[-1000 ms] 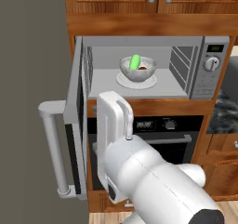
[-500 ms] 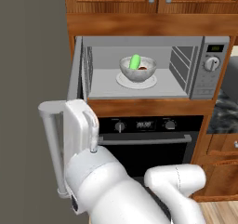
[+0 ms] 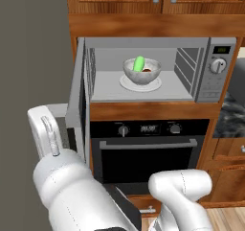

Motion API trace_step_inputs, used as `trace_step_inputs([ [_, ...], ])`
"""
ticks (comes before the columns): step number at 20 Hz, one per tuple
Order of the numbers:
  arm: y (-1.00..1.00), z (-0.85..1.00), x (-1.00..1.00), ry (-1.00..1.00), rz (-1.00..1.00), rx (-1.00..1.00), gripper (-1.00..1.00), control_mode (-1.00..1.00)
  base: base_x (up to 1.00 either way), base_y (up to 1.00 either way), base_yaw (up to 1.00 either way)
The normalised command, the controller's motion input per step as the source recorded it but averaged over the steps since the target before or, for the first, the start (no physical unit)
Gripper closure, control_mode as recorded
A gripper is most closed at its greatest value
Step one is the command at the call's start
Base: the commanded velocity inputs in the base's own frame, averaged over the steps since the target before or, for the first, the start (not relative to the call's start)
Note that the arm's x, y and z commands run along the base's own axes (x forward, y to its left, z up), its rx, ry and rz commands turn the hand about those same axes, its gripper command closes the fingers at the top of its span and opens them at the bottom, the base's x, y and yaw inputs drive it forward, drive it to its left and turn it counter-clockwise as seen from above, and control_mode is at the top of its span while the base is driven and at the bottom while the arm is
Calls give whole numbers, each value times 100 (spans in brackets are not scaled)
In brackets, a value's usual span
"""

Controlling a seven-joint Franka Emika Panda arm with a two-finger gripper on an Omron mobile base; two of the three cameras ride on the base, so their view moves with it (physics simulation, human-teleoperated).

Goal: Place the bowl containing the corn and tomato in the microwave. Close the microwave door and press the start button to microwave the meal.

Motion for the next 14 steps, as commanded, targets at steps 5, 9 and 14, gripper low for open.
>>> trace_step_inputs([
  [5, 4, -13, 46, 0, -14, -10, -100, -100, 0, 0, 0],
  [9, 11, -17, 41, 0, -18, -11, -100, -100, 0, 0, 0],
  [14, -1, -12, 24, -2, -26, -7, -100, -100, 0, 0, 0],
])
